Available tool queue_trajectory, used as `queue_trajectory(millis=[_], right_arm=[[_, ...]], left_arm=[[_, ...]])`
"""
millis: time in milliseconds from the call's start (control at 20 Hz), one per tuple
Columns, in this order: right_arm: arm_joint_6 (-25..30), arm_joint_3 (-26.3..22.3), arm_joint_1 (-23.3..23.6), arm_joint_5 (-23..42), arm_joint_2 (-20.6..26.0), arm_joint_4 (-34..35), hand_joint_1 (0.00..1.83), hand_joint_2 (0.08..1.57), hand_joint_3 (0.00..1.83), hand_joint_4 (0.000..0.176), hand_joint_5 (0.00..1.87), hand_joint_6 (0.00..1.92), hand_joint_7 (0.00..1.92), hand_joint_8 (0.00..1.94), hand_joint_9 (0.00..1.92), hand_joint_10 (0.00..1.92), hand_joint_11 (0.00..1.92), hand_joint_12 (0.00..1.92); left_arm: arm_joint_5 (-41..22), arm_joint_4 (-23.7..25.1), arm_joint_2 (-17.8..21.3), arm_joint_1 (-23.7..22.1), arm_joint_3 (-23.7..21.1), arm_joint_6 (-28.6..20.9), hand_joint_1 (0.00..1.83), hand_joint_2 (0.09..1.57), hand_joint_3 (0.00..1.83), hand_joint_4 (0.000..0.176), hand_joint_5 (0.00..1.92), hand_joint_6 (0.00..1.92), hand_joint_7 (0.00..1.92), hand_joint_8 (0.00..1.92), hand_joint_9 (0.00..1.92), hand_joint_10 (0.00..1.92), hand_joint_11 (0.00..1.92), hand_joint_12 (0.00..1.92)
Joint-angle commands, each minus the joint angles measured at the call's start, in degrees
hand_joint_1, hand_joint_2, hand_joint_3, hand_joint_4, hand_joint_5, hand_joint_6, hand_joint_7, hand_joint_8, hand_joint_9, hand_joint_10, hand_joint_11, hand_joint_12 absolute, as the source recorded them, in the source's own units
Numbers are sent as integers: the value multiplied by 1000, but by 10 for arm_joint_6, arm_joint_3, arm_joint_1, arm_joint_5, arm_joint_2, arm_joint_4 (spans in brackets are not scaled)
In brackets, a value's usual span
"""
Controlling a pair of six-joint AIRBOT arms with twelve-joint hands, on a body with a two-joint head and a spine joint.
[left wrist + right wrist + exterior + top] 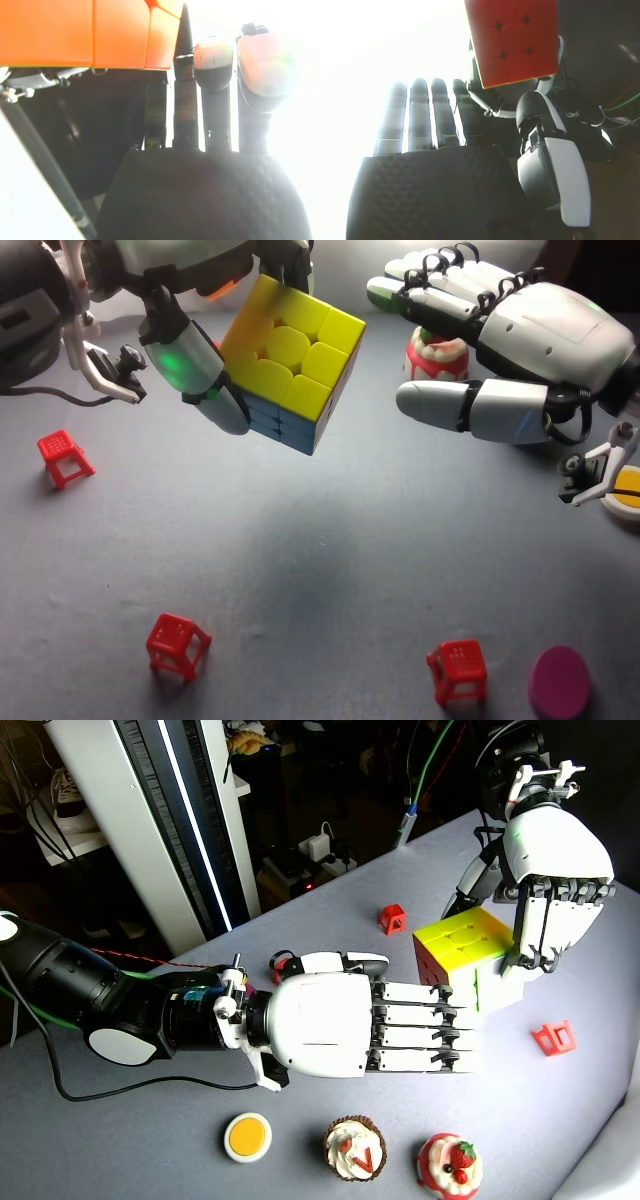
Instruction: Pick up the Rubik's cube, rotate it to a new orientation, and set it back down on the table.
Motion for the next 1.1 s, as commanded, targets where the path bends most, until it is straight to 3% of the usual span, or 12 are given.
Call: queue_trajectory(millis=[0, 100, 250, 350, 450, 500, 550, 600, 650, 850, 950, 1050], right_arm=[[3, 3, 8, 68, -2, 16, 0, 1281, 0, 0, 105, 12, 44, 12, 60, 24, 65, 34], [3, 3, 8, 68, -4, 16, 0, 1250, 0, 0, 39, 9, 2, 3, 8, 1, 2, 71], [3, 4, 8, 68, -12, 13, 0, 1250, 0, 0, 177, 75, 31, 12, 0, 0, 0, 0], [3, 6, 8, 68, -16, 8, 0, 1254, 0, 0, 352, 45, 165, 8, 95, 24, 16, 21], [3, 5, 8, 69, -16, 1, 0, 1267, 0, 0, 345, 2, 292, 9, 240, 13, 0, 645], [3, 5, 8, 70, -16, -2, 0, 1252, 0, 0, 295, 1, 255, 12, 202, 16, 0, 552], [3, 5, 8, 71, -16, -4, 0, 1239, 0, 0, 211, 0, 222, 2, 190, 14, 0, 535], [3, 4, 8, 72, -16, -6, 0, 1247, 0, 0, 269, 30, 258, 17, 210, 22, 0, 527], [3, 3, 8, 74, -16, -6, 0, 1270, 5, 0, 358, 66, 306, 35, 233, 31, 0, 520], [3, -6, 7, 88, -16, -8, 0, 1272, 0, 0, 310, 6, 307, 4, 236, 15, 0, 521], [3, -13, 5, 101, -16, -9, 0, 1262, 0, 0, 331, 15, 368, 22, 305, 37, 0, 695], [3, -20, 2, 115, -16, -9, 0, 1257, 0, 0, 221, 0, 239, 8, 181, 17, 0, 391]], left_arm=[[-75, -23, 1, -8, -2, -2, 1006, 797, 1197, 0, 757, 1881, 1118, 1893, 1145, 1921, 1234, 1921], [-76, -23, 1, -8, -2, -2, 1143, 628, 1410, 0, 903, 1771, 1030, 1920, 1212, 1921, 1270, 1921], [-79, -24, 0, -8, -2, -2, 1348, 737, 705, 0, 956, 1920, 1027, 1921, 1092, 1921, 1206, 1921], [-79, -25, 0, -7, -2, -2, 1327, 750, 742, 0, 987, 1921, 1018, 1921, 1082, 1921, 1186, 1921], [-81, -27, 0, -6, -1, -2, 1313, 762, 643, 0, 941, 1921, 954, 1921, 1013, 1921, 1106, 1921], [-82, -28, 0, -6, -1, -2, 1178, 700, 1192, 26, 872, 1857, 862, 1920, 1005, 1921, 1091, 1921], [-82, -28, 0, -6, -1, -2, 1175, 763, 1069, 0, 857, 1634, 760, 1843, 832, 1921, 891, 1921], [-84, -29, 0, -5, -1, -2, 1174, 741, 1072, 14, 842, 1600, 820, 1759, 902, 1921, 974, 1921], [-85, -30, 0, -4, -1, -2, 1274, 820, 661, 0, 883, 1857, 950, 1889, 1037, 1921, 1120, 1921], [-90, -35, 1, -2, -2, -2, 1164, 721, 1211, 0, 810, 1732, 839, 1886, 1016, 1921, 1082, 1921], [-93, -41, 1, 0, -1, -1, 1134, 898, 681, 0, 807, 1425, 795, 1920, 936, 1921, 1012, 1921], [-94, -43, 1, 0, 0, 0, 1126, 855, 714, 0, 837, 1430, 843, 1921, 957, 1921, 988, 1921]])
